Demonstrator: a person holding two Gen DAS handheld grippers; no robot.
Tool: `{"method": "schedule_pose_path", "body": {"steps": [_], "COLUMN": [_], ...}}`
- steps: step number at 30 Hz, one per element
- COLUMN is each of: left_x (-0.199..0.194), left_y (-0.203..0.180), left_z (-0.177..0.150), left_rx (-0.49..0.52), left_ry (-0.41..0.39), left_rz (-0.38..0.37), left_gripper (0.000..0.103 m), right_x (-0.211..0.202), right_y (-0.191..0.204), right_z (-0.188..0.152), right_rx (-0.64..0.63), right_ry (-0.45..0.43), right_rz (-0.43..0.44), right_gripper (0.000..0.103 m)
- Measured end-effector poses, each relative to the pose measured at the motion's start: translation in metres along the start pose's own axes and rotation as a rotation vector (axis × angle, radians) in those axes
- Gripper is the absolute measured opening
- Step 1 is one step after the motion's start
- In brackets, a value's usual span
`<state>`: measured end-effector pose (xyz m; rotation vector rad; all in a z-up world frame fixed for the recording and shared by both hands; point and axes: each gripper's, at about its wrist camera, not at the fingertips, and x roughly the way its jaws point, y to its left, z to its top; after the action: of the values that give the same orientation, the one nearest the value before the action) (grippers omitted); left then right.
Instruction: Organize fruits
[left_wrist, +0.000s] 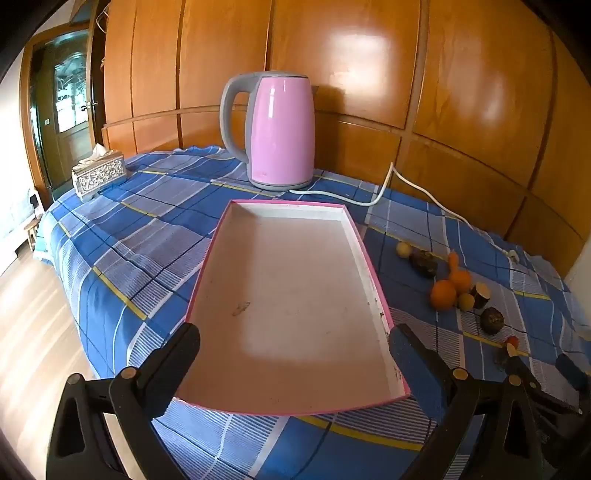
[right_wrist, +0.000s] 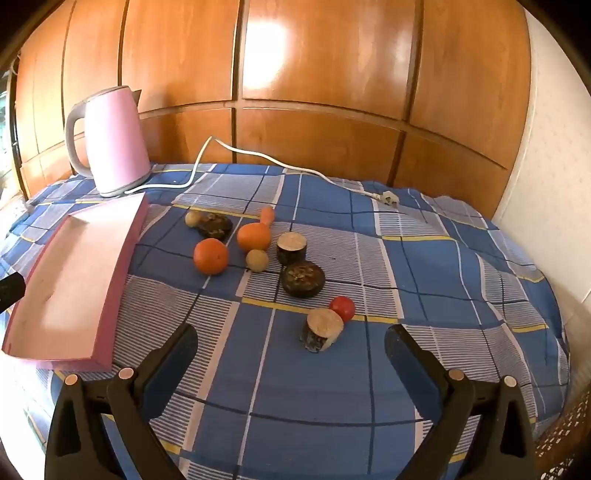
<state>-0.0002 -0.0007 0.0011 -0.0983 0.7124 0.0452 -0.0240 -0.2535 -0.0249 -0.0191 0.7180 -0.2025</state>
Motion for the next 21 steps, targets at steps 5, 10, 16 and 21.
{"method": "schedule_pose_path", "body": {"steps": [5,10,16,21], "left_x": [0.003,-0.001,-0.002,-0.002], "left_y": [0.007,0.007,0.007,0.007], "left_z": [-0.002,-0.001,0.0,0.0], "left_rx": [-0.015,-0.015,-0.012,-0.012], "left_ry": [0.006,-0.013,-0.013,-0.016], "left_rz": [-0.003,0.012,0.02,0.022], "left_gripper": [0.103,0.103,0.103,0.103], "right_x": [-0.002,-0.007,-0.006,-0.011], "right_y": [0.005,0.007,0.009,0.011], "right_z": [0.001,0.001,0.002,0.002], "right_rx": [-0.002,-0.012,-0.022,-0.031], "right_ry": [0.0,-0.025,-0.028,-0.035], "right_rz": [0.012,0.02,0.038,0.039], "right_gripper": [0.103,0.103,0.103,0.103]}}
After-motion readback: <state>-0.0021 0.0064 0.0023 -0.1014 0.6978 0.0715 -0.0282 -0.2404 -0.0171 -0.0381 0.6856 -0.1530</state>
